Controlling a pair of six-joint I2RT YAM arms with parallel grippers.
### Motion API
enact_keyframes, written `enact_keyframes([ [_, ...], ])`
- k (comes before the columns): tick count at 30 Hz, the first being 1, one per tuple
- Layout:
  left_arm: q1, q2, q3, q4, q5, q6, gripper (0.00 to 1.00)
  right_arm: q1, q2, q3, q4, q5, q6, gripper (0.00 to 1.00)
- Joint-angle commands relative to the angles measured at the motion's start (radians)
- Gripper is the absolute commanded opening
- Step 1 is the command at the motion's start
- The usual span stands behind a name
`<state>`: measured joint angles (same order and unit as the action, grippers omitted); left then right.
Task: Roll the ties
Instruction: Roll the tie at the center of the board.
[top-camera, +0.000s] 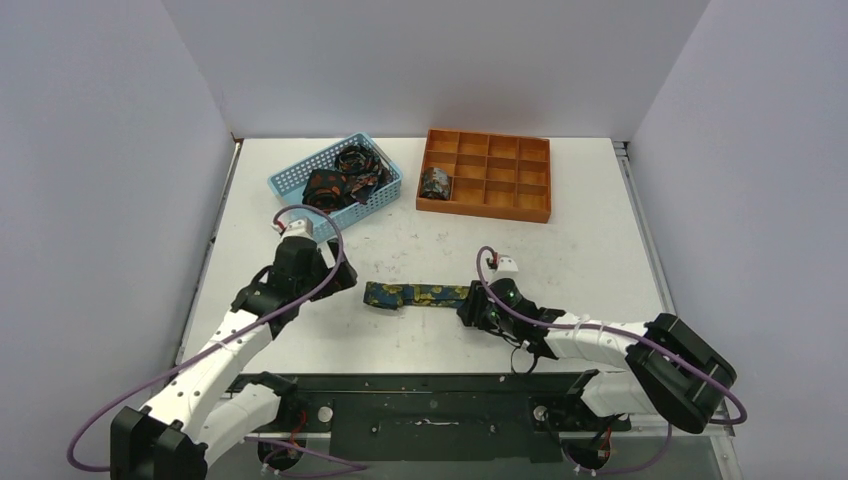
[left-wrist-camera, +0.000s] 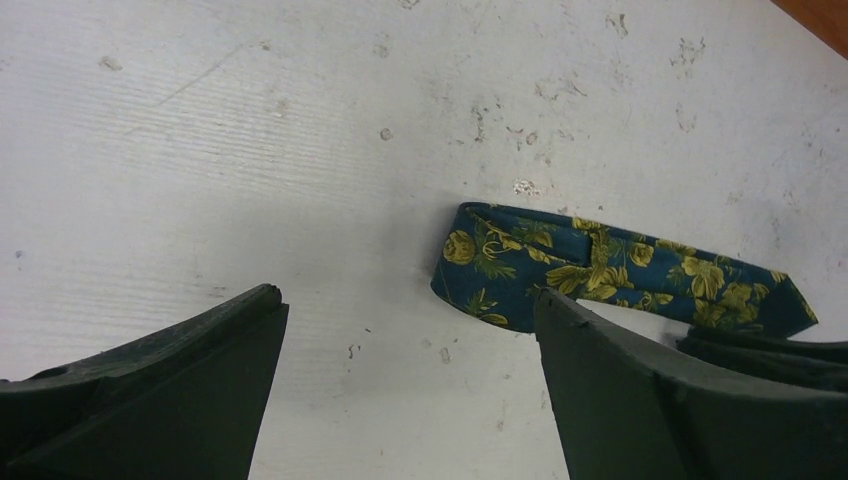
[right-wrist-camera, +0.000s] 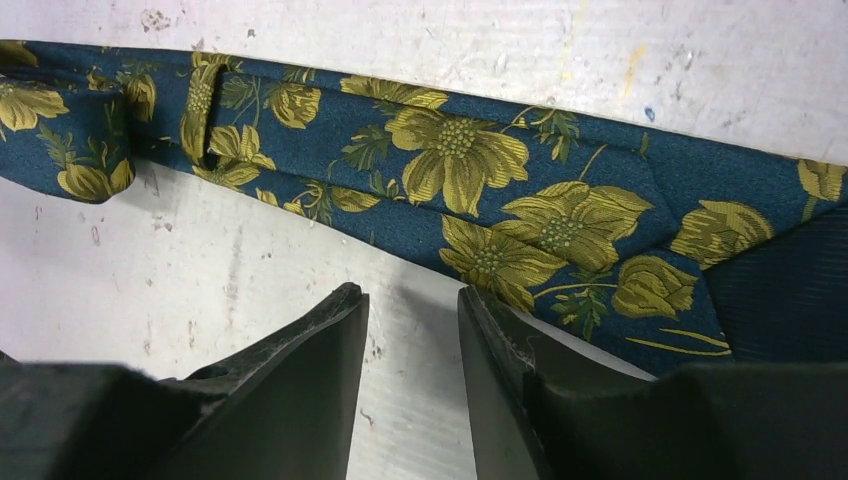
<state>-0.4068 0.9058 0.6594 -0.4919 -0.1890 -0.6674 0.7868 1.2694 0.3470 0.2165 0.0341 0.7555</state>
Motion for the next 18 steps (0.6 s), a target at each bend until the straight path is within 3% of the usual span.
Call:
enact_keyframes([
  [1, 0.046, 0.053, 0.052, 0.104, 0.196, 0.055, 0.94, -0.033, 0.06, 0.026, -0.029, -0.018, -0.049, 0.4],
  [11, 0.138, 0.247, 0.019, 0.29, 0.559, 0.058, 0.95, -0.058, 0.03, 0.098, -0.008, -0.211, -0.134, 0.47],
  [18, 0.147, 0.3, -0.034, 0.363, 0.606, 0.131, 0.88, -0.053, 0.025, 0.163, 0.002, -0.316, -0.158, 0.49],
])
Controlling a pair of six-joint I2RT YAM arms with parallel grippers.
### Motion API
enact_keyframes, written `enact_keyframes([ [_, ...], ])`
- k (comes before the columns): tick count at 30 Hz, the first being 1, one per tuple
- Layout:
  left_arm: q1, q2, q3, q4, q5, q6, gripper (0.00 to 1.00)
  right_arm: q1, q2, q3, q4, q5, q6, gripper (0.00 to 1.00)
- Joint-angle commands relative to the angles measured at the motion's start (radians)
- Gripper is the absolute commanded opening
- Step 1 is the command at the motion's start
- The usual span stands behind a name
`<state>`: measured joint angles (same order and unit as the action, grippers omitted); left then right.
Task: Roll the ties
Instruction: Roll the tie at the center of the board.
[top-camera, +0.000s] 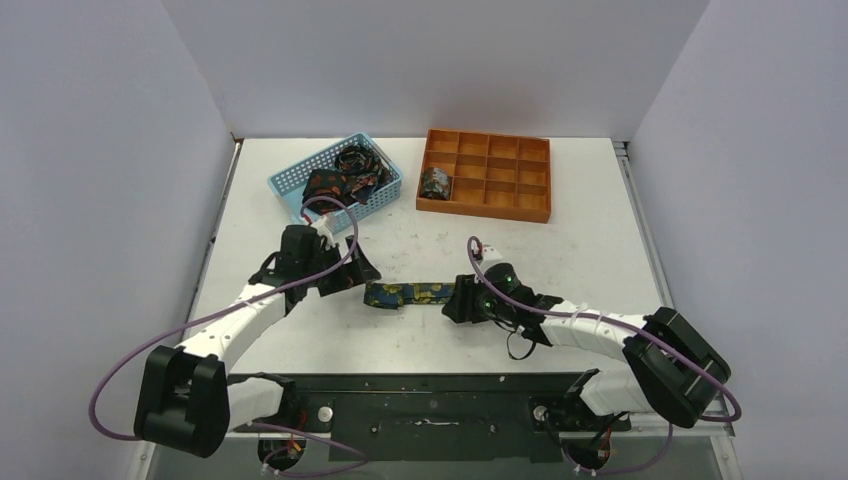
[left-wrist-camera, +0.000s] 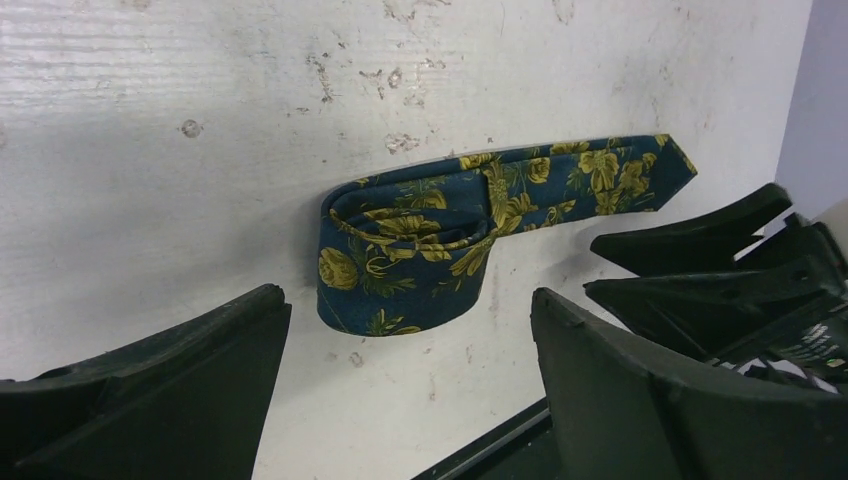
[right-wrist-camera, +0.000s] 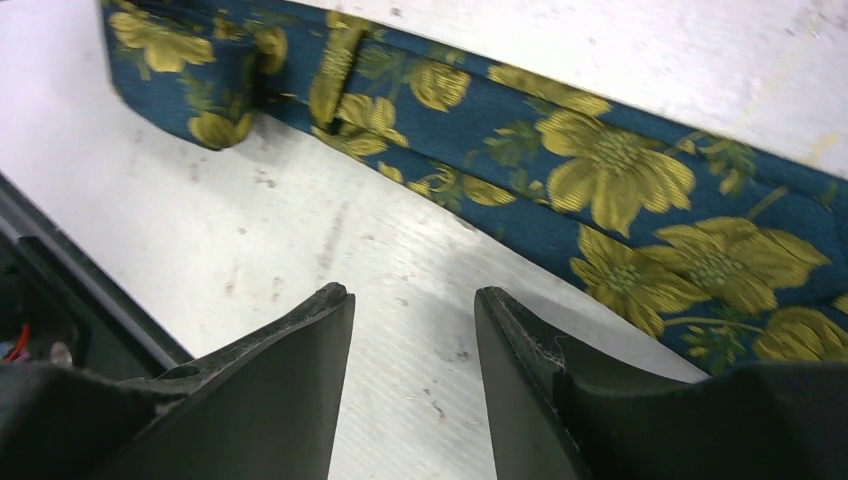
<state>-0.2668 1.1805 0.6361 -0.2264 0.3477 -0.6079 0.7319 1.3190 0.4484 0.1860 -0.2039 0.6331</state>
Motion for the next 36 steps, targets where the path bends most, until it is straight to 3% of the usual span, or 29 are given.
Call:
enact_keyframes([
  [1, 0.008, 0.033, -0.013, 0.09, 0.059, 0.093, 0.87, 0.002, -0.023, 0.067, 0.037, -0.085, -0.036, 0.49],
  [7, 0.008, 0.064, -0.04, 0.101, 0.054, 0.138, 0.85, 0.027, 0.045, 0.144, 0.072, -0.095, -0.024, 0.49],
  [18, 0.006, 0.127, -0.063, 0.152, 0.065, 0.074, 0.79, 0.143, 0.239, 0.353, 0.116, -0.037, -0.015, 0.46],
  [36, 0.025, 0.197, -0.034, 0.157, 0.076, 0.071, 0.75, 0.125, 0.517, 0.509, 0.098, -0.019, 0.078, 0.38],
])
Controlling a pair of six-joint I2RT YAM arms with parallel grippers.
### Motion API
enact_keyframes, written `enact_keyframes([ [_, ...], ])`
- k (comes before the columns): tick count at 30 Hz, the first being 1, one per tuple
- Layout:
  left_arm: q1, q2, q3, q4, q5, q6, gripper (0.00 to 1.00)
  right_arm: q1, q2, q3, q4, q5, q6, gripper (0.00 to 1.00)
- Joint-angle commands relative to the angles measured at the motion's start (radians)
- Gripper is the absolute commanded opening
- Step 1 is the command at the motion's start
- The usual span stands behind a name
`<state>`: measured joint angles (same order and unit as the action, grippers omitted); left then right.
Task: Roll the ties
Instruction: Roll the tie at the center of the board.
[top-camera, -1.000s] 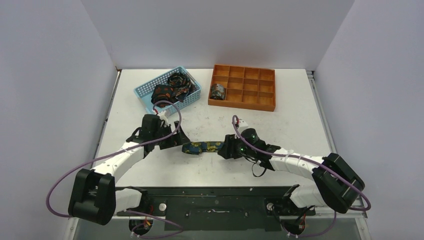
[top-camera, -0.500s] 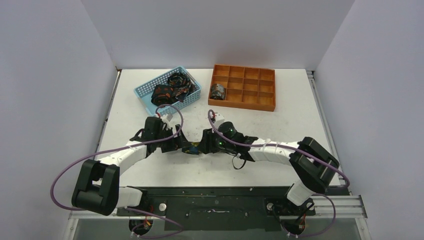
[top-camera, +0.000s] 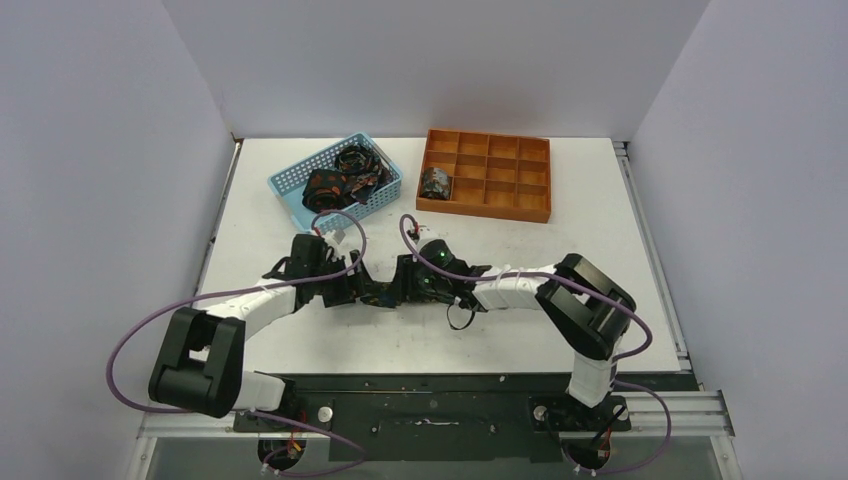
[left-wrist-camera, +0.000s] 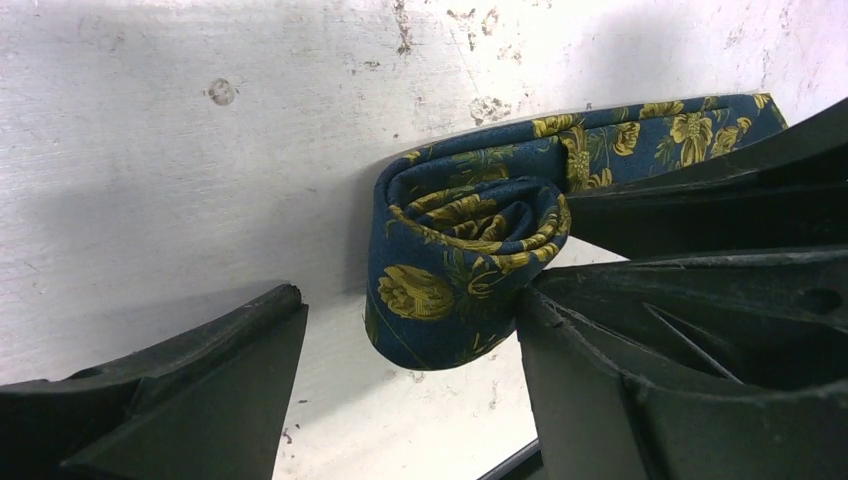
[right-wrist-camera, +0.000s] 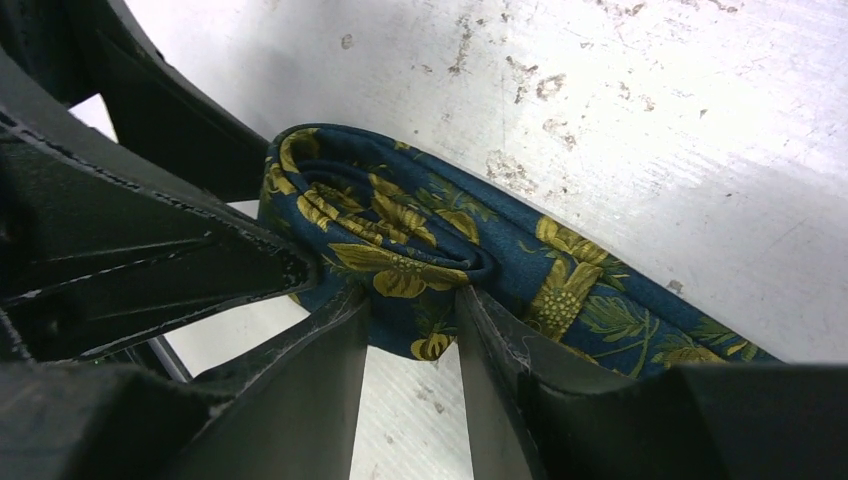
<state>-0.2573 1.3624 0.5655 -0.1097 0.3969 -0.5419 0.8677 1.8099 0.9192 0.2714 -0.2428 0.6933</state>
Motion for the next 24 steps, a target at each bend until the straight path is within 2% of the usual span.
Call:
enact_keyframes([
  [1, 0.018, 0.021, 0.038, 0.041, 0.029, 0.006, 0.74, -0.014, 0.032, 0.038, 0.013, 0.02, 0.02, 0.38],
  [11, 0.053, 0.091, 0.047, 0.123, 0.126, -0.022, 0.66, -0.037, 0.074, 0.028, 0.041, 0.003, 0.034, 0.38],
  [20, 0.053, 0.176, 0.048, 0.214, 0.196, -0.074, 0.44, -0.04, 0.092, 0.032, 0.054, -0.008, 0.039, 0.37],
  [24, 0.053, 0.185, 0.053, 0.214, 0.199, -0.076, 0.29, -0.041, 0.09, 0.032, 0.054, -0.011, 0.041, 0.37],
])
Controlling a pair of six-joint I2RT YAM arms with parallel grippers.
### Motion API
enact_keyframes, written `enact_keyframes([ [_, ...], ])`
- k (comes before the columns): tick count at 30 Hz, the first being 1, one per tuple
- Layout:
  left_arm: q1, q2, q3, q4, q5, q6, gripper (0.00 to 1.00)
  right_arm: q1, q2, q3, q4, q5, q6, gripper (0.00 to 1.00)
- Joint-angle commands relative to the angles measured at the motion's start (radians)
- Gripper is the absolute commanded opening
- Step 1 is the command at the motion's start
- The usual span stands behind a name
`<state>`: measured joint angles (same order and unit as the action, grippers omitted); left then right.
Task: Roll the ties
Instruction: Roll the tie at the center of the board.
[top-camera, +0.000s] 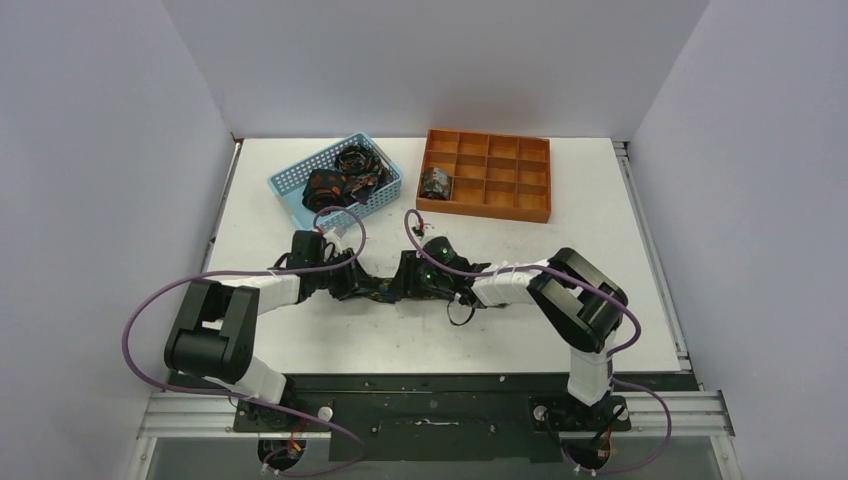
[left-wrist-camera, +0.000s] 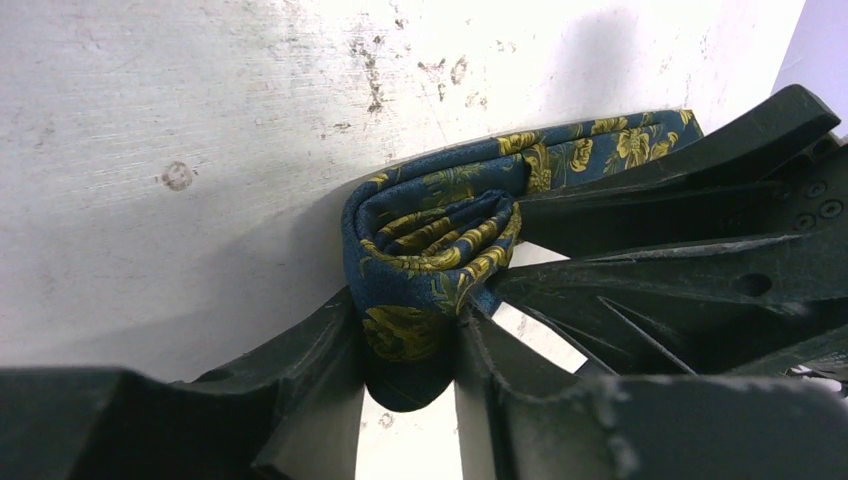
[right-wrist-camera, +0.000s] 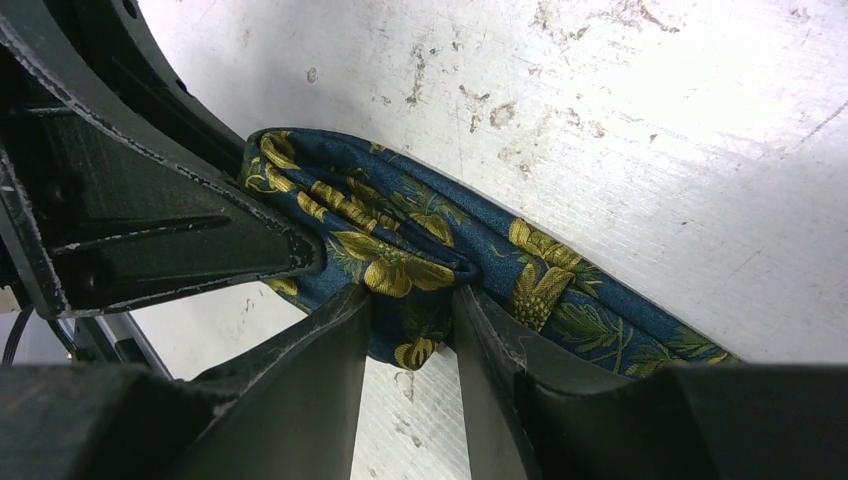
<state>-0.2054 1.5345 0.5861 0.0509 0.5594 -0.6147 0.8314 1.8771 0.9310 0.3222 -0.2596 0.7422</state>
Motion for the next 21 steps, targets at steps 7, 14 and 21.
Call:
enact_keyframes([
  [7, 0.0, -0.004, 0.025, 0.037, 0.036, -0.014, 0.0, -0.03, -0.042, -0.003, -0.015, -0.005, -0.023, 0.38],
  [14, 0.0, -0.032, 0.019, 0.024, 0.019, -0.042, 0.0, -0.072, -0.19, -0.112, -0.068, 0.155, -0.095, 0.37],
  [21, -0.003, -0.043, 0.02, 0.0, -0.006, -0.059, 0.0, -0.078, -0.263, -0.224, -0.095, 0.334, -0.132, 0.33],
])
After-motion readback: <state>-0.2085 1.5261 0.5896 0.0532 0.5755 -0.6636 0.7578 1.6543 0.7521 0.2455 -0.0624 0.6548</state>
